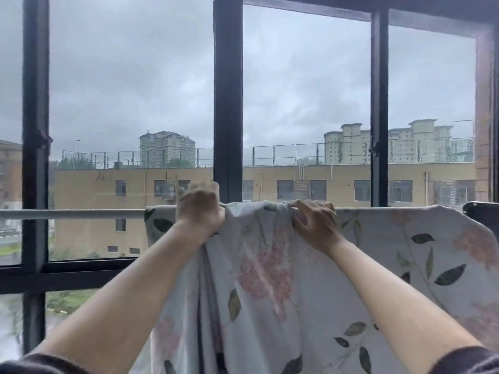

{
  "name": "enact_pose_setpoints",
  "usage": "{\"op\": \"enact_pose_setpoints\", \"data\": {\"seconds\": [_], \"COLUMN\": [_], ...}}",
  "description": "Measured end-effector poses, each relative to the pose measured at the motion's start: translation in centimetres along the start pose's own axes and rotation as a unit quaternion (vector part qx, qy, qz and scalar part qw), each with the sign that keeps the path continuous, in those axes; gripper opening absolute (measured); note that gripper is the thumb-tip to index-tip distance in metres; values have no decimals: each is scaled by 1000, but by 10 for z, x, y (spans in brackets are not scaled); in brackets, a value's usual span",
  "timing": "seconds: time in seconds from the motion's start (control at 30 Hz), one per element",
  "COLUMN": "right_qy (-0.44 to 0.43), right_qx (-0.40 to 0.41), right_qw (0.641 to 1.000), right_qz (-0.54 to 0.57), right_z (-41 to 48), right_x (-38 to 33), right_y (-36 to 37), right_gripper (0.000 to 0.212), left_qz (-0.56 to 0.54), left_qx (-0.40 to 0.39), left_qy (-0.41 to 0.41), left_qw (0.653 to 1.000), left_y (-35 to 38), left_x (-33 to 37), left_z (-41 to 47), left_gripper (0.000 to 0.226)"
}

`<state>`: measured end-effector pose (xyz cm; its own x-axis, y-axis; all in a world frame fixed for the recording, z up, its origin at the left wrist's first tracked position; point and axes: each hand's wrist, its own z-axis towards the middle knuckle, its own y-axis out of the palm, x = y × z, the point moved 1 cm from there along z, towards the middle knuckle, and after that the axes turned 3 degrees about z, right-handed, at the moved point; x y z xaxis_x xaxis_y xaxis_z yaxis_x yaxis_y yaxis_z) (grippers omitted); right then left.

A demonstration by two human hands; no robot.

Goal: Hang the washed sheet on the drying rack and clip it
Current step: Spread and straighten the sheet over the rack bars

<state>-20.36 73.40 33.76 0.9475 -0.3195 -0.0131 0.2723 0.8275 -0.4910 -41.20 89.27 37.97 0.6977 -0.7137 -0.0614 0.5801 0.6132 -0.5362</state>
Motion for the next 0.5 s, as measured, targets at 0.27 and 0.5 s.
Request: {"op": "enact_pose_setpoints", "data": {"seconds": [0.27, 0.5], "right_qy": [-6, -15], "right_qx": [37, 73], "right_qw": [999, 997], "right_qz": [1, 18], "right_z": [-4, -5], "right_x": [13, 24], "right_y": [-6, -3], "right_gripper": [54, 47], "left_qz": [-137, -136], "left_qx": [57, 87], "left_qy": [107, -102], "left_qw": [983, 982], "left_y": [10, 14], "left_x": [67, -14], "left_z": [-9, -5], "left_gripper": [18, 12]}}
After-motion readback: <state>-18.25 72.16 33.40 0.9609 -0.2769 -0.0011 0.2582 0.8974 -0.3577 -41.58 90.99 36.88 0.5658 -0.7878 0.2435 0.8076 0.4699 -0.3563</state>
